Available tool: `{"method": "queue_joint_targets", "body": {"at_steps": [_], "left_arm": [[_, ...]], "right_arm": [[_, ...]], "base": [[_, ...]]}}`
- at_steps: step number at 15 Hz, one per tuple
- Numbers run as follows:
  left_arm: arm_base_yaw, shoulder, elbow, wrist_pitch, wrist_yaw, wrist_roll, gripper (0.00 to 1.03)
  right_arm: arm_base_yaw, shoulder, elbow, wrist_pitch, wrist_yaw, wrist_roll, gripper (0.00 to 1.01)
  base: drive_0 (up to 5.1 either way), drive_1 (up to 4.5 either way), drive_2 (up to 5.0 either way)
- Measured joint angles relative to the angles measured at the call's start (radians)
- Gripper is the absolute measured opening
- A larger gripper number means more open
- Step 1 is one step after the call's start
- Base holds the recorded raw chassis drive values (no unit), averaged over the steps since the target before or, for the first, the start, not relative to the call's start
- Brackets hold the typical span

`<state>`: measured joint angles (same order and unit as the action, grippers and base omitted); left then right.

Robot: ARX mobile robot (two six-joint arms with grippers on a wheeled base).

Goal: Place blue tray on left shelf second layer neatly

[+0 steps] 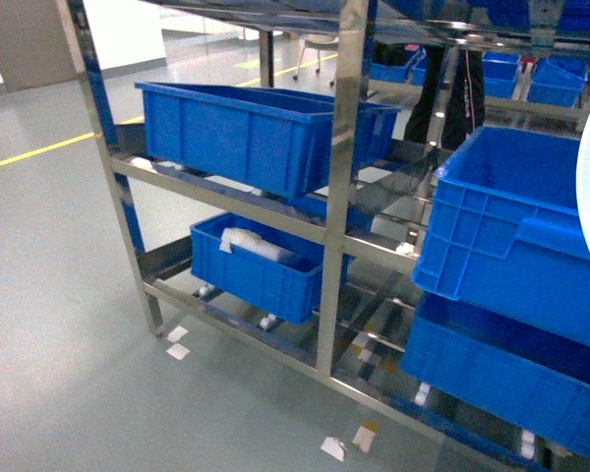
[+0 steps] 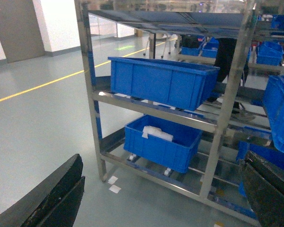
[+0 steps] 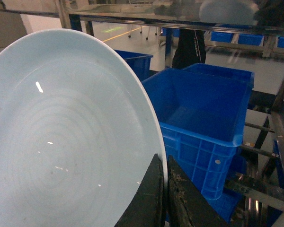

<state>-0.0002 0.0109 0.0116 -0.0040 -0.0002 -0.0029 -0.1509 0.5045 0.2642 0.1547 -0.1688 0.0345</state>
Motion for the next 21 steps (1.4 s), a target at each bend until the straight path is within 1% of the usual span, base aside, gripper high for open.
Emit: {"method": "queue_joint_targets", "body": {"at_steps": [6, 11, 16, 21], "left_arm": [[0.0, 0.0, 0.0, 0.001, 0.0, 0.0, 0.98], [0.0, 0.0, 0.0, 0.002, 0.0, 0.0, 0.98], [0.0, 0.0, 0.0, 0.003, 0.001, 0.0, 0.98], [-0.001, 0.0, 0.0, 0.002, 0.0, 0.001, 0.98]], "right_arm": [[0.0, 0.0, 0.0, 0.0, 0.0, 0.0, 0.02], [0.0, 0.001, 0.0, 0.002, 0.0, 0.0, 0.02], [0.0, 0.002, 0.0, 0.002, 0.0, 0.0, 0.02], [0.0, -0.002, 0.0, 0.0, 0.0, 0.0, 0.02]], "base": [[-1.6, 2.26, -5.5], [-1.0, 3.04, -5.1], [-0.9, -0.86, -0.9], [-4.5, 3.32, -3.8]]}}
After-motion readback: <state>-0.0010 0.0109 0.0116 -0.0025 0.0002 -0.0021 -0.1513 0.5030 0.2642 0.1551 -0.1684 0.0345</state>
